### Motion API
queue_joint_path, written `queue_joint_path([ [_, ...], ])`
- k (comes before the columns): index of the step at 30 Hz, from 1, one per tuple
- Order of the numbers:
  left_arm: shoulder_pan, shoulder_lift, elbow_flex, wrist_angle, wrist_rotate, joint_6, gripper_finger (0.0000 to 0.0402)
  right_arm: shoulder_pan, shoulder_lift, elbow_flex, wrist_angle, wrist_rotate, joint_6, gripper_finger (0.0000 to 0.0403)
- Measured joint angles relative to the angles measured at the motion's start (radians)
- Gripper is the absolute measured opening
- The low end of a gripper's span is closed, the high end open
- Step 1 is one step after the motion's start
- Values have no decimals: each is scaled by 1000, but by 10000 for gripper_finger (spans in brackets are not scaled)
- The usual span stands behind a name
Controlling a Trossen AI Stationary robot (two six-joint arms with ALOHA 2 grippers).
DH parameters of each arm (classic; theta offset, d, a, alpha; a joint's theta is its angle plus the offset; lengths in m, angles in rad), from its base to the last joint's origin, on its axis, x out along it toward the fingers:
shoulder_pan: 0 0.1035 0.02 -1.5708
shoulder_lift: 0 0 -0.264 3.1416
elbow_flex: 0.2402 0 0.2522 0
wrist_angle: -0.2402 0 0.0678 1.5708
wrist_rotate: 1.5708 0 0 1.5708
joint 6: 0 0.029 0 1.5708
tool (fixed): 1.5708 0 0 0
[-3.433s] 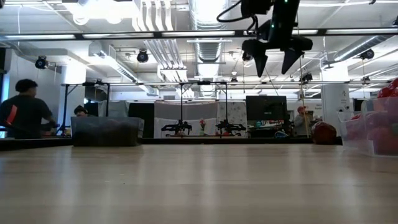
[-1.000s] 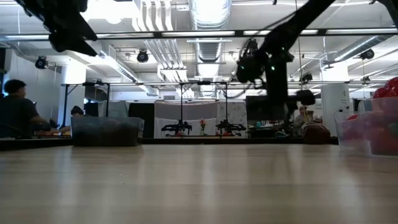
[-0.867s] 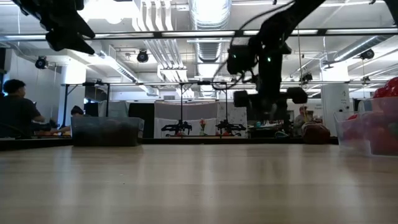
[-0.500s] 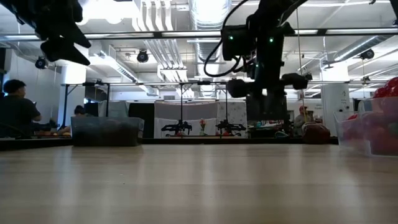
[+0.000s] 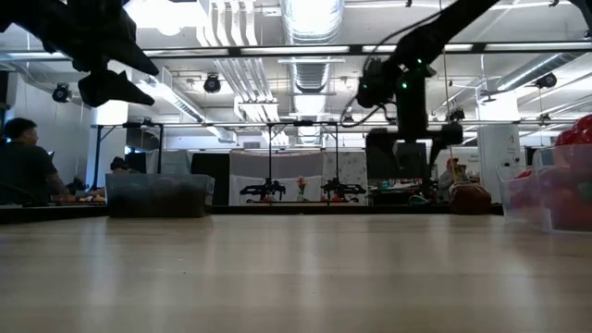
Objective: Sort produce into baskets
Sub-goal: Put the apple into the top black bin
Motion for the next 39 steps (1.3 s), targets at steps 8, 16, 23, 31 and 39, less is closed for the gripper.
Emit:
queue_joint_path([
  [8, 0, 5, -45, 4, -37, -11, 286, -226, -43, 0, -21, -140, 358, 355],
  [16, 0, 11, -118, 94, -108, -61, 286, -312, -39, 0, -43, -108, 519, 359],
  [23, 0, 38, -147, 151, -108, -53, 286, -336, -36, -13, -107, -137, 596, 359],
  [31, 0, 98, -150, 194, -108, -52, 286, -376, -36, -78, -96, -162, 621, 359],
  [39, 1, 156, -150, 259, -104, -48, 286, -405, -36, -160, 0, -160, 598, 359],
])
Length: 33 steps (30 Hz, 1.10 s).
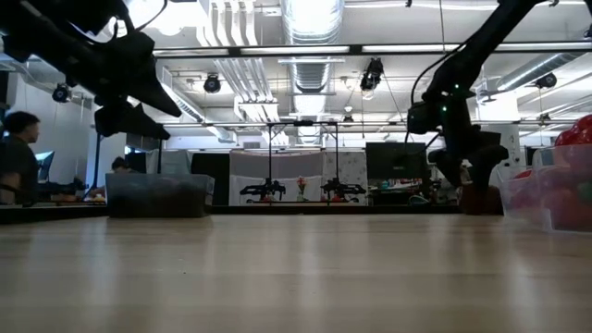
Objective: Sort produce into baskets
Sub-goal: Put the apple into the top black bin
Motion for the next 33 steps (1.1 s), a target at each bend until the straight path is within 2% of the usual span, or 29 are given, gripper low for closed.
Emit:
queue_joint_path([
  [15, 1, 42, 7, 25, 9, -79, 286, 0, -2, -92, 37, 54, -57, 358],
  [24, 1, 88, 104, 26, 6, -24, 286, 38, -4, -77, 7, 69, -186, 301],
  [28, 1, 84, 167, 18, 5, 50, 286, 112, -12, -39, -4, 132, -345, 305],
  [33, 1, 72, 210, -14, 4, 120, 286, 318, -29, 24, 12, 196, -620, 308],
])
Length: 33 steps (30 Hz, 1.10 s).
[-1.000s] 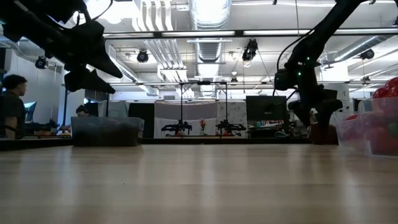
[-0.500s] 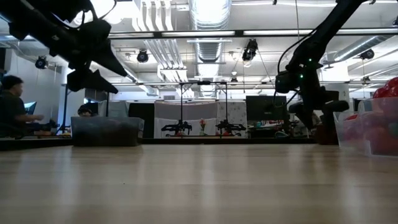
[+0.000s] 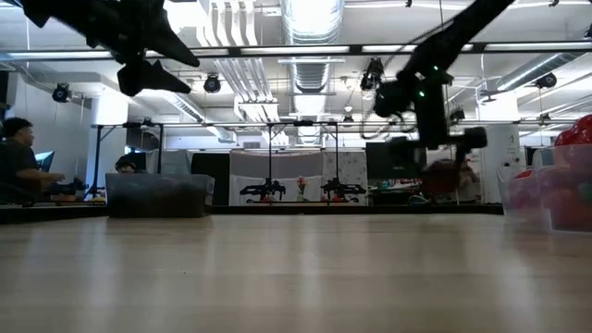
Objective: Sort produce into baskets
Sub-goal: Put the apple into the top black bin
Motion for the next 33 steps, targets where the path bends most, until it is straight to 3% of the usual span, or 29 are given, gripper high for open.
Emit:
queue_joint_path([
  [8, -3, -9, 6, -6, 11, -52, 286, 401, 10, 1, 248, 23, -441, 311],
  [17, -9, 1, 6, -17, 53, -87, 286, 754, 101, -1, 436, 15, -545, 320],
  [24, -47, 18, -8, -68, 37, -168, 286, 828, 159, 9, 451, 23, -513, 360],
  [33, -132, 101, -26, -27, -223, -323, 297, 823, 113, 16, 473, -35, -559, 369],
])
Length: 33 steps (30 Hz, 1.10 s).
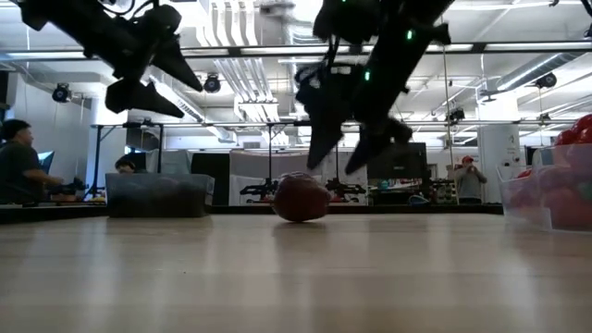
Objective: Sort produce into baskets
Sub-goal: Put the apple into the top black bin
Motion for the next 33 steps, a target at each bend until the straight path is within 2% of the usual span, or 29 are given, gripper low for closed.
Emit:
queue_joint_path([
  [8, -10, 182, 1, 194, 25, -23, 361, 35, -157, 35, -97, -3, -81, 370],
  [13, 1, 329, 77, 206, 20, -1, 396, 54, -268, 35, -135, -2, -81, 370],
  [18, 2, 492, 194, 220, 24, 58, 398, 80, -378, 35, -161, 6, -67, 370],
  [25, 1, 735, 357, 224, -6, 4, 398, 152, -475, 35, -249, 68, -4, 370],
  [26, 2, 766, 377, 228, 9, 5, 398, 167, -482, 35, -268, 82, 7, 370],
  [30, 3, 844, 451, 303, 177, 84, 395, 220, -499, 35, -335, 111, 48, 370],
  [33, -2, 871, 524, 300, 180, 166, 390, 252, -499, 35, -345, 111, 63, 370],
])
